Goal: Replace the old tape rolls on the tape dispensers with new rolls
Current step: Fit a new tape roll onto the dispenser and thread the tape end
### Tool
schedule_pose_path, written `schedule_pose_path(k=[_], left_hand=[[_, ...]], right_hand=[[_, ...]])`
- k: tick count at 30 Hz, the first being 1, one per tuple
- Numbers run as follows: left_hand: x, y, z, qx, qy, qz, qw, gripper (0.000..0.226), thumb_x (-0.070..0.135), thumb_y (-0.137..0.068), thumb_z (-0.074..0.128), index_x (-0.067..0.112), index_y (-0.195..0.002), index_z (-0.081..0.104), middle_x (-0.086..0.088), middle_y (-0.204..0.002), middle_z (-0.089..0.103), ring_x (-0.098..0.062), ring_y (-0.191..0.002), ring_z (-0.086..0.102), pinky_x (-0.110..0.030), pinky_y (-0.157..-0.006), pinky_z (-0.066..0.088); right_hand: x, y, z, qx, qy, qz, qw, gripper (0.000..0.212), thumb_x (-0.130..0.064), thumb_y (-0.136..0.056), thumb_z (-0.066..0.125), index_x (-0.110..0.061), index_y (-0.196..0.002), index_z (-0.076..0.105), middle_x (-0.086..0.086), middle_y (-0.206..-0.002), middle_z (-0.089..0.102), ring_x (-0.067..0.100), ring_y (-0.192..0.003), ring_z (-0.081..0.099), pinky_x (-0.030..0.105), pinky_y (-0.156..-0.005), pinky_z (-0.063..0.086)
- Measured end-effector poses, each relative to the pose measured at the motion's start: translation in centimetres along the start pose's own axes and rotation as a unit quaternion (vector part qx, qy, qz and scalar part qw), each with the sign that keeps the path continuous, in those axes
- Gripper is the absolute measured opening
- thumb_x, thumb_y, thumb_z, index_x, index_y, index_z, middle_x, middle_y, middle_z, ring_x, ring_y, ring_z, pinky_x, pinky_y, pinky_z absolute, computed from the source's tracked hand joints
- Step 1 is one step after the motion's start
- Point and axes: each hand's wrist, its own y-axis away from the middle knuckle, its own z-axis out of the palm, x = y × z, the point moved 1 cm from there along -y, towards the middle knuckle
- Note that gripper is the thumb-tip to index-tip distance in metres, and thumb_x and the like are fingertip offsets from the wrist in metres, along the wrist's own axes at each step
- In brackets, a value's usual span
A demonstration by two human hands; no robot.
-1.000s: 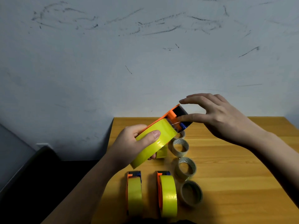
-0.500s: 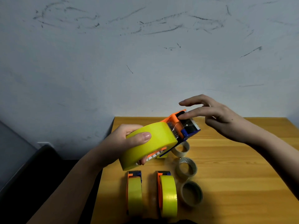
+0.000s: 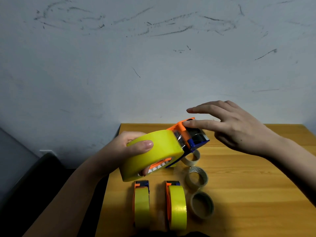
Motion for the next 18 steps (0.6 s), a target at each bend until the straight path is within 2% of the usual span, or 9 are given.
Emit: schedule_pose_path(k=[2, 4, 5, 6, 7, 9, 13, 16, 18], left_hand=[[0.1, 0.2, 0.0, -0.009, 0.004, 0.003, 1.000, 0.032, 0.043, -0.070, 0.059, 0.012, -0.078, 0.062, -0.012, -0.056, 0.063, -0.021, -0.049, 0.058, -0.023, -0.051, 0.047], [0.1, 0.2, 0.2, -0.023, 0.000, 0.002, 1.000, 0.035, 0.042, -0.071, 0.059, 0.008, -0.081, 0.061, -0.011, -0.057, 0.063, -0.021, -0.049, 0.058, -0.023, -0.052, 0.047], [0.1, 0.2, 0.3, -0.025, 0.000, 0.001, 1.000, 0.035, 0.042, -0.071, 0.059, 0.008, -0.081, 0.061, -0.011, -0.057, 0.063, -0.021, -0.049, 0.058, -0.023, -0.052, 0.047], [0.1, 0.2, 0.3, -0.023, 0.003, 0.000, 1.000, 0.035, 0.041, -0.071, 0.059, 0.008, -0.081, 0.060, -0.011, -0.056, 0.063, -0.020, -0.049, 0.058, -0.023, -0.052, 0.047], [0.0, 0.2, 0.3, -0.017, 0.007, -0.001, 1.000, 0.037, 0.042, -0.071, 0.059, 0.007, -0.080, 0.059, -0.011, -0.056, 0.062, -0.020, -0.048, 0.058, -0.023, -0.051, 0.047], [0.0, 0.2, 0.2, -0.006, 0.008, 0.000, 1.000, 0.040, 0.043, -0.070, 0.059, 0.005, -0.079, 0.057, -0.012, -0.056, 0.062, -0.022, -0.049, 0.057, -0.024, -0.052, 0.047], [0.2, 0.3, -0.2, 0.002, 0.006, 0.004, 1.000, 0.034, 0.046, -0.069, 0.061, 0.012, -0.071, 0.061, -0.013, -0.055, 0.061, -0.025, -0.049, 0.056, -0.025, -0.053, 0.048], [0.3, 0.3, -0.2, -0.006, 0.004, 0.006, 1.000, 0.037, 0.055, -0.067, 0.066, 0.018, -0.068, 0.065, -0.011, -0.056, 0.062, -0.024, -0.050, 0.057, -0.026, -0.055, 0.048], [0.3, 0.2, -0.1, -0.004, 0.005, 0.004, 1.000, 0.033, 0.052, -0.067, 0.064, 0.019, -0.068, 0.064, -0.012, -0.056, 0.062, -0.024, -0.049, 0.057, -0.026, -0.054, 0.048]], right_hand=[[0.0, 0.1, 0.3, 0.031, -0.216, 0.075, 0.973, 0.064, -0.002, -0.086, 0.034, -0.031, -0.143, 0.039, -0.005, -0.140, 0.051, 0.016, -0.127, 0.048, 0.034, -0.095, 0.043], [0.1, 0.3, 0.6, 0.103, -0.442, 0.159, 0.877, 0.066, 0.007, -0.082, 0.039, -0.031, -0.136, 0.045, -0.009, -0.131, 0.058, 0.015, -0.126, 0.051, 0.029, -0.093, 0.045], [0.0, 0.3, 0.7, 0.140, -0.495, 0.181, 0.839, 0.064, 0.010, -0.081, 0.040, -0.031, -0.129, 0.051, -0.007, -0.127, 0.062, 0.016, -0.124, 0.053, 0.029, -0.090, 0.046], [-0.3, 0.3, 0.7, 0.162, -0.514, 0.188, 0.821, 0.061, 0.012, -0.080, 0.039, -0.030, -0.120, 0.057, -0.005, -0.123, 0.063, 0.017, -0.121, 0.055, 0.030, -0.089, 0.047], [-0.6, 0.2, 0.7, 0.173, -0.507, 0.183, 0.825, 0.057, 0.014, -0.080, 0.038, -0.028, -0.109, 0.062, -0.005, -0.119, 0.064, 0.019, -0.120, 0.056, 0.031, -0.088, 0.047], [-1.1, 0.3, 0.6, 0.172, -0.446, 0.155, 0.865, 0.054, 0.018, -0.080, 0.035, -0.023, -0.093, 0.068, -0.002, -0.117, 0.063, 0.021, -0.120, 0.054, 0.036, -0.091, 0.046], [-1.4, 0.1, -0.2, 0.151, -0.238, 0.052, 0.958, 0.066, 0.021, -0.077, 0.036, -0.032, -0.104, 0.065, -0.001, -0.123, 0.057, 0.023, -0.129, 0.045, 0.040, -0.101, 0.038], [-1.2, -0.1, -0.4, 0.132, -0.172, 0.012, 0.976, 0.060, 0.013, -0.086, 0.037, -0.035, -0.110, 0.062, -0.004, -0.127, 0.053, 0.025, -0.130, 0.043, 0.047, -0.097, 0.038], [-1.1, -0.1, -0.7, 0.113, -0.149, 0.004, 0.982, 0.058, 0.008, -0.088, 0.030, -0.035, -0.111, 0.062, -0.002, -0.128, 0.055, 0.024, -0.131, 0.042, 0.041, -0.096, 0.038]])
